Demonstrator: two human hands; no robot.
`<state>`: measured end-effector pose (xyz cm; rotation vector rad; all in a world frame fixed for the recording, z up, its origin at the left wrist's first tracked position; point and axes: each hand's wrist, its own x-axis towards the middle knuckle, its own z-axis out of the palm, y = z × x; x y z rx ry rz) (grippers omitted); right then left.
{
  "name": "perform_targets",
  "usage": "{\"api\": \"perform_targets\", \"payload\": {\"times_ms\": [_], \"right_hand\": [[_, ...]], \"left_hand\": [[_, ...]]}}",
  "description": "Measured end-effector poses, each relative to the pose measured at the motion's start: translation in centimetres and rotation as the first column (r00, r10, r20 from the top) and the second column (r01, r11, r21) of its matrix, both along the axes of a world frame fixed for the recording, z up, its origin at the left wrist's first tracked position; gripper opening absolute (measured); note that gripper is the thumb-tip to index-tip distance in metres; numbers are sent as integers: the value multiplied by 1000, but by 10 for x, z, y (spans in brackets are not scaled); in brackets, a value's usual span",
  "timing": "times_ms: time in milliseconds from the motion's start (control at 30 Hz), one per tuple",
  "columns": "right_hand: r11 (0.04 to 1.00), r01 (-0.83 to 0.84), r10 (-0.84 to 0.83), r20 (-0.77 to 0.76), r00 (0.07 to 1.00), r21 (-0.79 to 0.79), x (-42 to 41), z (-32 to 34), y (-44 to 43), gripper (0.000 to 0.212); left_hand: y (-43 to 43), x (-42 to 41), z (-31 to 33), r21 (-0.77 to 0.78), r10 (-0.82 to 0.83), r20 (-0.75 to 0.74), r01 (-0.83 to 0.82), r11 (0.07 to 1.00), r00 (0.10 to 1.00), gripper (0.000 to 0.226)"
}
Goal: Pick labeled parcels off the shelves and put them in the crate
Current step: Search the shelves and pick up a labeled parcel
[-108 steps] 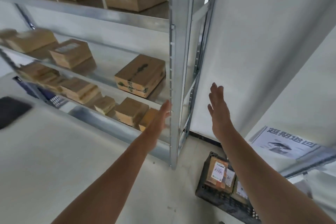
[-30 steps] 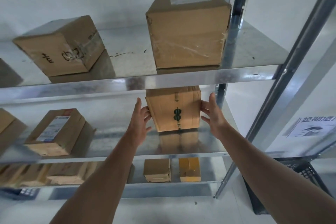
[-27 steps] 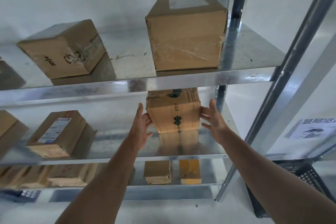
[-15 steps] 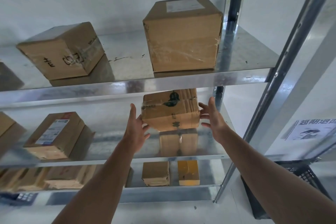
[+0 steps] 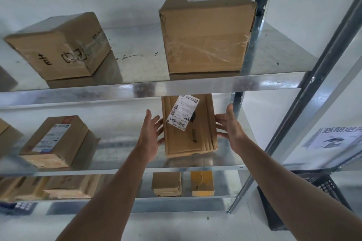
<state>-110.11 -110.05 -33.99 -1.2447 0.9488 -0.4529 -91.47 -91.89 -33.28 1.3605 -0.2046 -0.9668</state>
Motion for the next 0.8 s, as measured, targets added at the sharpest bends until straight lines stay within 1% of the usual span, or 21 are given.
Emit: {"api": "perform_targets", "payload": {"times_ms": [100, 233, 433, 567, 633, 733, 800], "right_hand": [[1000, -1, 2, -17, 1000, 21, 3, -5, -1, 90], [999, 15, -12, -58, 998, 39, 7, -12, -5, 91], [998, -14, 22, -127, 992, 60, 7, -19, -5, 87], [997, -18, 32, -178, 984, 77, 6, -29, -5, 88], [996, -28, 45, -193, 980, 88, 5, -32, -3, 84], [993, -24, 44, -177, 983, 114, 3, -36, -1, 78], [993, -21, 42, -168, 985, 119, 3, -37, -1, 77]], "left_hand": [[-7, 4, -6, 28, -73, 38, 72, 997, 997, 92], [-15, 7, -11, 107, -148, 74, 139, 985, 986, 106], [-26, 4, -17, 202, -175, 55, 161, 966, 983, 105], [-29, 0, -26, 242, -220, 54, 200, 949, 974, 90], [-29, 0, -32, 240, -246, 51, 227, 944, 968, 80], [-29, -1, -35, 247, -261, 49, 241, 939, 964, 62], [-28, 0, -35, 248, -262, 54, 241, 938, 964, 67]]}}
